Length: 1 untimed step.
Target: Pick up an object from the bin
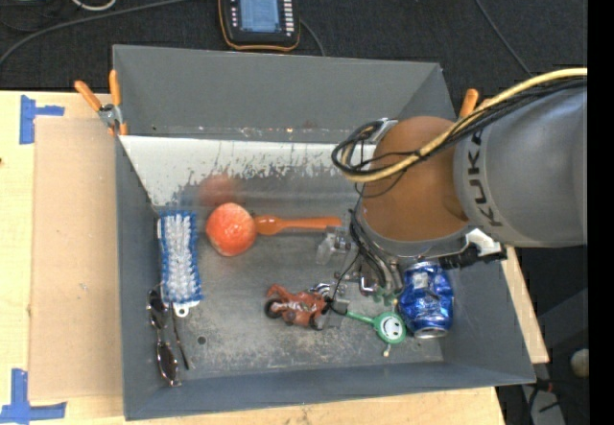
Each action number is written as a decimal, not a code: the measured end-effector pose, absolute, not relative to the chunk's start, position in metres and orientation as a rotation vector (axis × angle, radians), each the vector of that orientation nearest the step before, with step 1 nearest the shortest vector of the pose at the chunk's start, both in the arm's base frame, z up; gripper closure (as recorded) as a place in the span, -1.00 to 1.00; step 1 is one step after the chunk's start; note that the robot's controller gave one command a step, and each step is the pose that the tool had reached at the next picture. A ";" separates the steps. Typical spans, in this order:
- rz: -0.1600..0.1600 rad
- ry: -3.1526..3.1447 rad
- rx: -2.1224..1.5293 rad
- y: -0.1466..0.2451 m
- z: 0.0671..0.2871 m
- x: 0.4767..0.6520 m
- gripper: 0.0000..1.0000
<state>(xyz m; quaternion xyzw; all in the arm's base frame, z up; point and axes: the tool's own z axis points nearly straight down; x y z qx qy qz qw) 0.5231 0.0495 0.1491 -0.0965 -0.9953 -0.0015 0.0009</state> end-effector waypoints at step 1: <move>-0.001 -3.128 -0.163 0.041 0.113 0.531 -1.00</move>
Offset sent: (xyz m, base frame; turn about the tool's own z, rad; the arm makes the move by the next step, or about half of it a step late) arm -0.0013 0.0083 -0.0791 0.1317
